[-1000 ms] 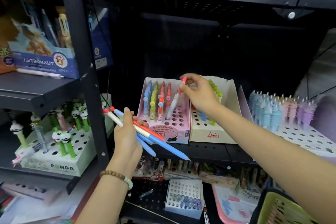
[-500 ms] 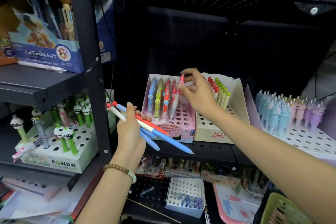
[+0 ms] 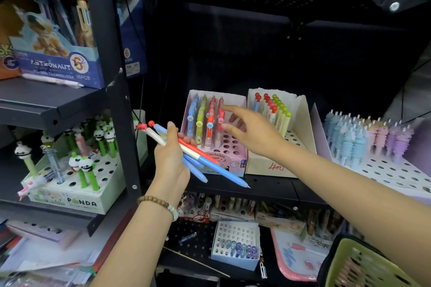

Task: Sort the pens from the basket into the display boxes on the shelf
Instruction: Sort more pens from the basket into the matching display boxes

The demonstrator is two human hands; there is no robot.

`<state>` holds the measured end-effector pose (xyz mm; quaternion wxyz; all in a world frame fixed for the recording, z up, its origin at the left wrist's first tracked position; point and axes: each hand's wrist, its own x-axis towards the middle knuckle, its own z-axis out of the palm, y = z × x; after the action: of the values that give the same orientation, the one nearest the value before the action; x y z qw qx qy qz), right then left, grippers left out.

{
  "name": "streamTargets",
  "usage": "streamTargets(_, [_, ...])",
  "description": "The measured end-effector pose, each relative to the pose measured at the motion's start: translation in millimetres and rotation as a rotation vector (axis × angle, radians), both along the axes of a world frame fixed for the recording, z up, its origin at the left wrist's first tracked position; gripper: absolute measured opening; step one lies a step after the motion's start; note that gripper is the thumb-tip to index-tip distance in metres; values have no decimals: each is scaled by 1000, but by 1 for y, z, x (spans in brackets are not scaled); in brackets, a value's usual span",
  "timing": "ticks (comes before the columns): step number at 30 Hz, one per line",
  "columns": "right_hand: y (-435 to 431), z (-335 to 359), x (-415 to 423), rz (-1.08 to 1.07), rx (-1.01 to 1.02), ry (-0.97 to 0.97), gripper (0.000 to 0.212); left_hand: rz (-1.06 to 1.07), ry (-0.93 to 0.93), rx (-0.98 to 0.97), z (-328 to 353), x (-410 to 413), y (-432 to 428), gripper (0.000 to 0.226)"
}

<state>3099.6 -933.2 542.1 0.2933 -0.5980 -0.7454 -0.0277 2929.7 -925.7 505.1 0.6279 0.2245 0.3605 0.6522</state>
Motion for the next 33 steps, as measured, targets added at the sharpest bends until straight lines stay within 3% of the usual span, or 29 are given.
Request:
streamTargets(4, [-29, 5, -8, 169, -239, 276, 58, 12, 73, 19, 4, 9, -6, 32])
streamTargets(6, [-44, -3, -13, 248, -401, 346, 49, 10, 99, 30, 7, 19, -10, 31])
streamTargets(10, [-59, -8, -8, 234, -510, 517, 30, 4, 139, 9, 13, 44, -18, 30])
streamTargets(13, [-70, -7, 5, 220, -474, 498, 23, 13, 156, -14, 18, 54, -19, 31])
streamTargets(17, [-80, -5, 25, 235, -431, 436, 30, 22, 140, -20, 22, 55, -15, 31])
streamTargets(23, [-82, 16, 48, 161, -254, 800, 22, -93, -19, 111, 29, 52, -17, 27])
streamTargets(33, [-36, 63, 76, 46, -3, 771, 11, -122, -5, 131, 29, 59, -8, 26])
